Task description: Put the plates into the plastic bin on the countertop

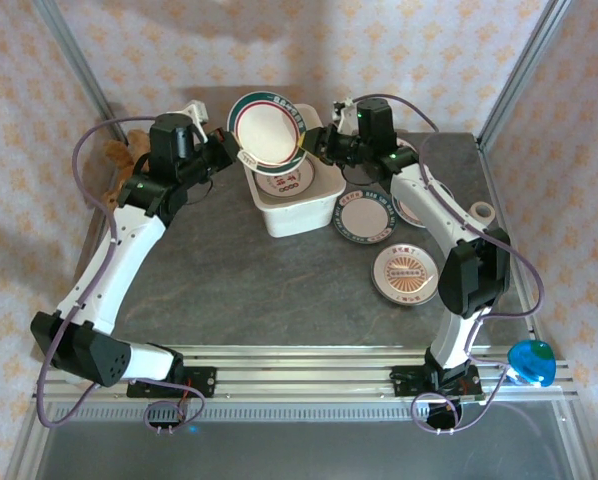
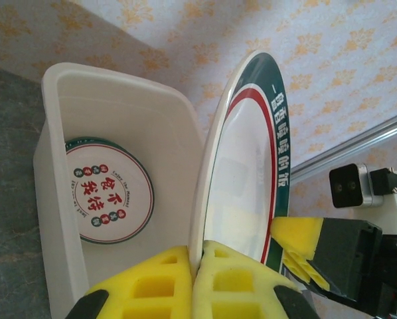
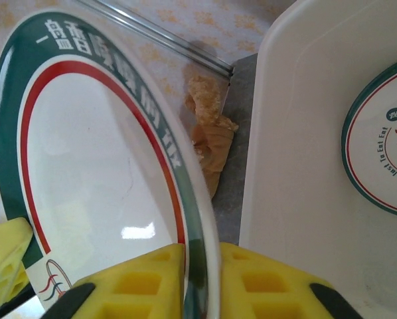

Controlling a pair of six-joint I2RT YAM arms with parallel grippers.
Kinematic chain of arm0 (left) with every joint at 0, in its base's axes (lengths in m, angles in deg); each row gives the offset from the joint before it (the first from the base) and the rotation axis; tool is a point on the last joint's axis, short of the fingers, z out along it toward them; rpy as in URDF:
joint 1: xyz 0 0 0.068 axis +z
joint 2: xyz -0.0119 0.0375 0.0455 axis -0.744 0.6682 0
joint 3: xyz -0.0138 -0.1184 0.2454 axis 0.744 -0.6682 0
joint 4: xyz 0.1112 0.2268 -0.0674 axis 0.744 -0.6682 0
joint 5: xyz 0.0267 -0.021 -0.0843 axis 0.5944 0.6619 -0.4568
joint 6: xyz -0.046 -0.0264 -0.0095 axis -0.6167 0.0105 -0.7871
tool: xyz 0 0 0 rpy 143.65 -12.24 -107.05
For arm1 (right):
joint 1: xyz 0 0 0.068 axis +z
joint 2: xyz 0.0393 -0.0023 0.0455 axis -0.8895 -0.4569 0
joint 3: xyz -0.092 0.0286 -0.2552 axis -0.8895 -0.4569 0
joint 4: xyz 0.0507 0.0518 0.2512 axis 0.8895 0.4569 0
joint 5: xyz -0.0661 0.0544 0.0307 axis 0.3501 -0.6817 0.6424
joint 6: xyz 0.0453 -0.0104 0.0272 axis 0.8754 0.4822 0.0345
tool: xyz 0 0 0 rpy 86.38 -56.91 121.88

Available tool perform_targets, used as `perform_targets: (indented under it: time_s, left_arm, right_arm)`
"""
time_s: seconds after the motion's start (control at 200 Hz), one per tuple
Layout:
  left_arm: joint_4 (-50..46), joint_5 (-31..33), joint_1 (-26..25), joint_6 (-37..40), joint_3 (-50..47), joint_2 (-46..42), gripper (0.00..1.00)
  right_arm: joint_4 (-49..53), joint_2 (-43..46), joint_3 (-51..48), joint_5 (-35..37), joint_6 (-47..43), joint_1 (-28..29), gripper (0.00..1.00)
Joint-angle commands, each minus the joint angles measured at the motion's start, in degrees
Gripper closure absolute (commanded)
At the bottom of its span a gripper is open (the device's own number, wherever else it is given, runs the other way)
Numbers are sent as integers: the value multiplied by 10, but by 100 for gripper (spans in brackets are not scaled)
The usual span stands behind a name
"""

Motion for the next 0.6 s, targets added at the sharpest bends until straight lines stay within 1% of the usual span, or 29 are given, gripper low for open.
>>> perform_targets:
  time_s: [0.0, 0.08, 0.205, 0.24, 0.35, 0.44, 0.515, 0.545, 0.596]
  left_arm:
    - [35, -26, 5, -4, 20, 8, 100]
    - [31, -29, 11, -2, 23, 15, 100]
    - [9, -33, 13, 14, 42, 34, 100]
    - [0, -33, 13, 21, 50, 41, 100]
    - [-18, -30, 15, 36, 71, 58, 91]
    - [-21, -33, 19, 43, 87, 70, 74]
    - [-24, -37, 28, 45, 102, 80, 56]
    - [-26, -37, 32, 45, 107, 83, 51]
    - [-30, -37, 38, 45, 117, 87, 46]
  right_arm:
    - [-42, 3, -1, -18, 2, 6, 88]
    - [-51, 5, -2, -17, 5, 6, 91]
    - [-69, 1, -4, -14, 20, 6, 100]
    - [-73, -1, -3, -10, 26, 6, 100]
    - [-104, -5, -6, -5, 50, 6, 100]
    - [-128, -6, -8, 21, 68, 6, 100]
    - [-134, -5, -10, 61, 77, 2, 100]
    - [-137, -4, -11, 76, 84, 1, 100]
    - [-151, -5, -12, 97, 102, -3, 100]
